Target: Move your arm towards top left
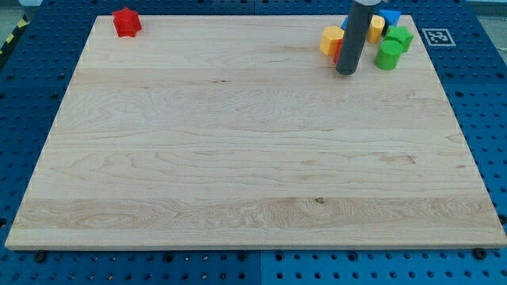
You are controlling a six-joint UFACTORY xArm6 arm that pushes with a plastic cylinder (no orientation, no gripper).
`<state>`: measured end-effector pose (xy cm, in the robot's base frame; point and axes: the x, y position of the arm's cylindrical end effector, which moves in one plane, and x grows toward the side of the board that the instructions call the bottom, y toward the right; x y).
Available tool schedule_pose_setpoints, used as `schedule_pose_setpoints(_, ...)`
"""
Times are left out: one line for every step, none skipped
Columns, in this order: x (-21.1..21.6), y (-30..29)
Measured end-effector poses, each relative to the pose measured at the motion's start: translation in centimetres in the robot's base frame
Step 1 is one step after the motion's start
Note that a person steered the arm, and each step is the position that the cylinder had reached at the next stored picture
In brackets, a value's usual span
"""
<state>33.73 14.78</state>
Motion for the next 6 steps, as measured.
schedule_pose_setpoints(0.1, 0.0)
schedule_pose_setpoints(0.3, -0.2)
schedule_pose_setpoints(0.2, -0.2)
schedule_pose_setpoints(0.1, -4.3)
schedule_pose_setpoints(0.6, -15.7)
schedule_pose_setpoints(0.1, -27.8)
